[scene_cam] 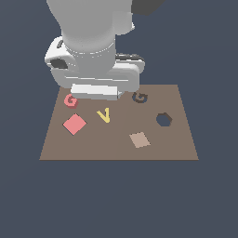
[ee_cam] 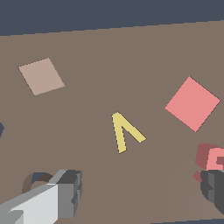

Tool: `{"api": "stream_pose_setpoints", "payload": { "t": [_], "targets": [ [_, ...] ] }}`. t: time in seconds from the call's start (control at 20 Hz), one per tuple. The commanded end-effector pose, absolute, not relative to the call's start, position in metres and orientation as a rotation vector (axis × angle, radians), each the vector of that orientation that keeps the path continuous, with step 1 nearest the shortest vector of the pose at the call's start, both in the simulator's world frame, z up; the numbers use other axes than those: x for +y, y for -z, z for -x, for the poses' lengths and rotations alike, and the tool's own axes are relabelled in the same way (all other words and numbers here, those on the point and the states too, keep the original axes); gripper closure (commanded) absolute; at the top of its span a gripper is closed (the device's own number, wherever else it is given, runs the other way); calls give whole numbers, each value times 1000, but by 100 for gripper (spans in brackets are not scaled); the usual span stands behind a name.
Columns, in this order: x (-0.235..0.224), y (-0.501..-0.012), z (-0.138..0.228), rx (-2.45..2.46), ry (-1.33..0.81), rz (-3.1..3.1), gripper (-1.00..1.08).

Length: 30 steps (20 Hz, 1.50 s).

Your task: Insert a designated object into the corresponding slot on a board.

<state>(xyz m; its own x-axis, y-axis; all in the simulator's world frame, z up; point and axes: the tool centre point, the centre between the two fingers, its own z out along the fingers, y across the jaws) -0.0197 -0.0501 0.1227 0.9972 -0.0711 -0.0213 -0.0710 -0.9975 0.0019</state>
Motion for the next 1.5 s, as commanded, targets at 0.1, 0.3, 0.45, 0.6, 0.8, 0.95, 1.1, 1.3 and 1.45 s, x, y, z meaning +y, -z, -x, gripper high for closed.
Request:
{"api": "stream_pose_setpoints", "payload": {
  "t": [0.1, 0.3, 0.45, 0.6, 0.8, 0.95, 1.1, 1.3, 1.45],
  "targets": [
    [-94, -99, 33, -201, 23, -3132, -92],
    [-135, -75, 48, -284, 12, -3125, -92],
    [-158, -62, 56, -330, 6, -3121, -92],
    [-172, -53, 62, -361, 1, -3119, -92],
    [-180, -48, 65, -376, -1, -3118, -92],
    [-178, -50, 63, -371, 0, -3119, -92],
    [-178, -49, 64, -373, 1, -3119, -92],
    [-178, -41, 63, -372, 1, -3119, -92],
    [-177, -33, 63, -371, 0, -3119, -92]
  ]
}}
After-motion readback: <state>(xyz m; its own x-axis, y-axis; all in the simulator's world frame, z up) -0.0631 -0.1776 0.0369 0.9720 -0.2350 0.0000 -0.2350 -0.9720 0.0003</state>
